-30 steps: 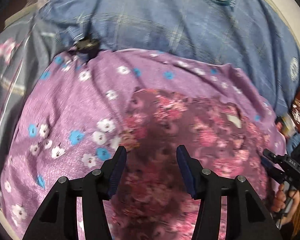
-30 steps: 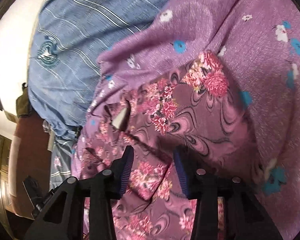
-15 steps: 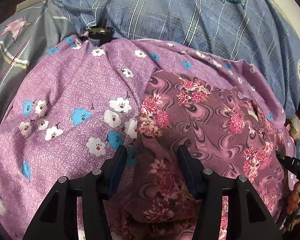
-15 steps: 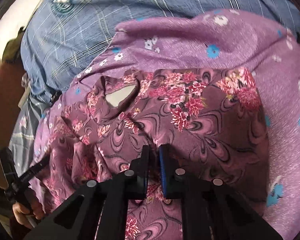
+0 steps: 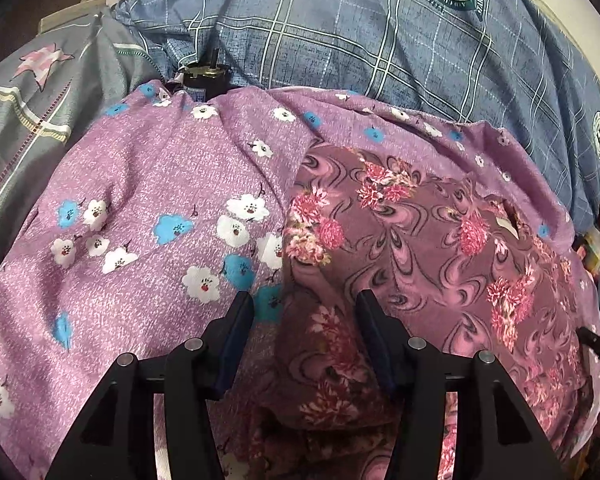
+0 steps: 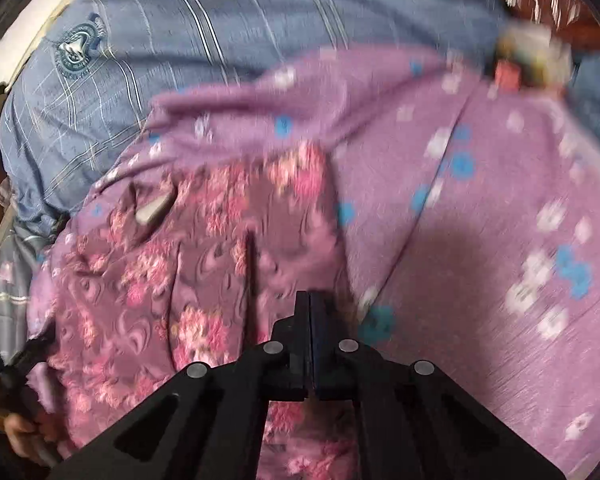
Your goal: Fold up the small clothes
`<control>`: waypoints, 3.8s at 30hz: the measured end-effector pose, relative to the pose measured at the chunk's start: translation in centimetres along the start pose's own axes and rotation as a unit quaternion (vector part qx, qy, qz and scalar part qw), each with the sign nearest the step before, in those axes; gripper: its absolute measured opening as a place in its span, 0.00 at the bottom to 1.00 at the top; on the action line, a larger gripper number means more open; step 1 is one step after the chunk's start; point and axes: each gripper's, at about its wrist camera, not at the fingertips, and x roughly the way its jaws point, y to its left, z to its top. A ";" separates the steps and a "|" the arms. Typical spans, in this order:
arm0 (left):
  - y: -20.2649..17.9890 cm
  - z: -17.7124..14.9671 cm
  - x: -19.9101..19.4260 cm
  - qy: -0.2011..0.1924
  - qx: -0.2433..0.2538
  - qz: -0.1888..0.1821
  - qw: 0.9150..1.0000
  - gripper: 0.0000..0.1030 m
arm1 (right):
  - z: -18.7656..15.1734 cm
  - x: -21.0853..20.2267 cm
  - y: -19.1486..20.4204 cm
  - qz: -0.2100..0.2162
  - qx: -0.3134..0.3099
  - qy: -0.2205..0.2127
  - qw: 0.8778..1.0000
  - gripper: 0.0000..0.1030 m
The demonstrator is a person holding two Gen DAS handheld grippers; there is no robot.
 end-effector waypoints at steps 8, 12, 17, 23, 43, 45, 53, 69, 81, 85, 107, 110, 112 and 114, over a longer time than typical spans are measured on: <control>-0.1 -0.2 -0.4 0.005 0.013 -0.002 1.000 0.52 | 3.3 -0.2 3.1 0.089 -0.014 -0.067 0.994 0.71; 0.2 -0.2 -0.5 0.005 0.014 -0.010 1.000 0.52 | 4.6 4.6 3.6 0.049 -0.033 0.008 0.998 0.27; 0.5 -0.2 -0.5 0.007 0.015 -0.015 1.000 0.52 | 3.5 4.4 5.5 0.017 -0.096 -0.002 0.995 0.06; 0.1 -0.3 -1.4 -0.009 0.010 -0.011 1.000 0.51 | 4.1 0.3 5.8 0.016 -0.092 -0.113 0.989 0.05; -0.8 -0.6 -2.3 -0.027 0.034 -0.009 0.999 0.49 | 3.6 -0.6 1.7 0.009 -0.007 -0.128 0.992 0.36; -1.1 -0.7 -2.6 -0.034 0.043 -0.012 0.998 0.49 | 2.6 -0.9 2.8 0.051 -0.037 -0.105 0.992 0.32; -0.9 -1.0 -1.0 0.006 0.035 0.010 0.999 0.54 | -2.5 3.9 8.5 -0.013 -0.164 0.008 0.986 0.25; -1.0 -2.2 -0.6 0.003 0.049 0.037 0.998 0.80 | -4.8 3.1 10.8 0.016 -0.185 0.007 0.983 0.33; -0.3 -2.5 -1.8 0.007 0.042 0.066 0.997 0.93 | -8.6 0.8 8.8 0.006 -0.154 -0.001 0.988 0.34; -2.2 -4.6 -6.4 -0.052 0.074 0.079 0.993 0.93 | -9.7 -2.1 8.1 0.047 -0.140 -0.025 0.989 0.34; 8.4 -17.2 -19.3 0.040 0.012 0.059 0.997 0.93 | -22.7 -10.0 -1.5 0.045 -0.084 0.099 0.990 0.67; 8.0 -17.6 -19.9 0.061 0.022 0.053 0.996 0.93 | -24.7 -8.2 -1.4 0.063 -0.074 0.135 0.986 0.68; 7.2 -18.0 -20.4 0.072 0.028 0.033 0.996 0.93 | -25.9 -7.3 -0.3 0.067 -0.096 0.153 0.981 0.67; 6.7 -18.4 -20.5 0.086 0.028 0.015 0.996 0.93 | -26.7 -6.3 0.7 0.051 -0.121 0.155 0.979 0.67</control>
